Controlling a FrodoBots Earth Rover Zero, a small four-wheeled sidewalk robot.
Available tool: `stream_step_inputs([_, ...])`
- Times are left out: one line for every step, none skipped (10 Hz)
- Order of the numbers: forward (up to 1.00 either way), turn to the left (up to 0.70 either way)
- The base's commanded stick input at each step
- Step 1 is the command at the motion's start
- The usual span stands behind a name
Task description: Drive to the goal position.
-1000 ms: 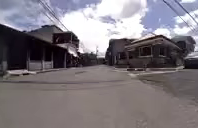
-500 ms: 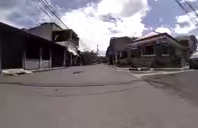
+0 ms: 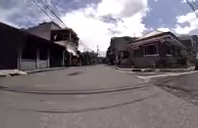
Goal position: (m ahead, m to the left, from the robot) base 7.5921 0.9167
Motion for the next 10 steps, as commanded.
stream_step_inputs([1.0,0.0])
stream_step_inputs([1.0,0.0])
stream_step_inputs([1.0,0.0])
stream_step_inputs([1.0,0.0])
stream_step_inputs([1.0,0.0])
stream_step_inputs([1.0,0.0])
stream_step_inputs([1.0,0.0])
stream_step_inputs([1.0,0.0])
stream_step_inputs([1.0,0.0])
stream_step_inputs([1.0,0.0])
